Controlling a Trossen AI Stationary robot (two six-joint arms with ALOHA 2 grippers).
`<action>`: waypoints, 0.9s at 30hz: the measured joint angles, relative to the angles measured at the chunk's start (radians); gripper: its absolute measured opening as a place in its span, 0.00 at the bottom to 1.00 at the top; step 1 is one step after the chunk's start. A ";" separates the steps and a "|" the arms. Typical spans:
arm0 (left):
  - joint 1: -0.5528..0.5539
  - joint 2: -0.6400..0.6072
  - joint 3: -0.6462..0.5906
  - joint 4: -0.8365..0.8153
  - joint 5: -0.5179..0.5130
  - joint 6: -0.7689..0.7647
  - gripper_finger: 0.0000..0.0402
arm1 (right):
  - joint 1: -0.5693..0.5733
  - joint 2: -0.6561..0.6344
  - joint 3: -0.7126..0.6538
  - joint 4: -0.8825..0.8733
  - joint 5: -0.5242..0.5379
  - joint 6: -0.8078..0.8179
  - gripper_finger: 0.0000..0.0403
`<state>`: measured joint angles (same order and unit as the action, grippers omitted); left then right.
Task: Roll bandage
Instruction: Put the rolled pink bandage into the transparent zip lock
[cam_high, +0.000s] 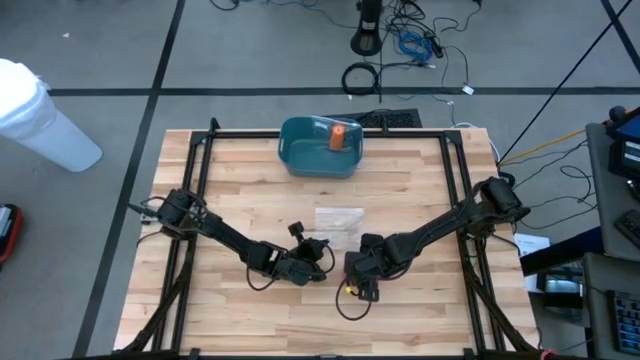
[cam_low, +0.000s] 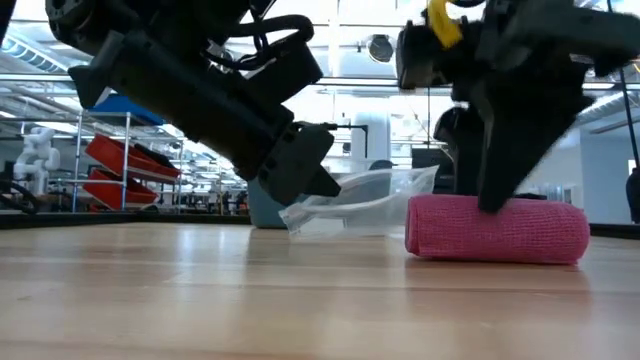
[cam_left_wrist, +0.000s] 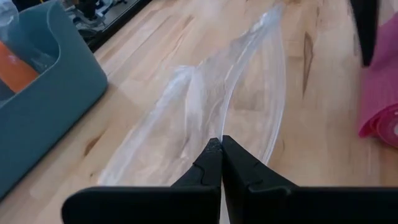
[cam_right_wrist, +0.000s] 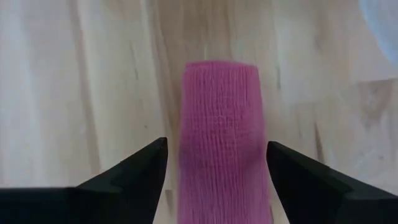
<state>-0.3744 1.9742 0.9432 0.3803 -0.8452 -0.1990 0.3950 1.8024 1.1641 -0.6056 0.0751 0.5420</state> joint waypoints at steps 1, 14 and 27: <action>0.000 0.000 0.003 -0.001 0.000 0.005 0.00 | 0.001 0.013 0.000 0.001 0.000 0.002 0.64; -0.001 0.000 0.011 0.000 0.000 0.000 0.00 | 0.006 0.072 0.000 0.029 -0.002 0.216 0.34; -0.008 0.002 0.012 -0.044 0.029 -0.006 0.00 | 0.023 -0.002 0.000 0.048 0.123 0.405 0.15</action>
<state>-0.3820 1.9761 0.9554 0.3364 -0.8163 -0.2054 0.4182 1.8002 1.1641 -0.5575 0.1977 0.9468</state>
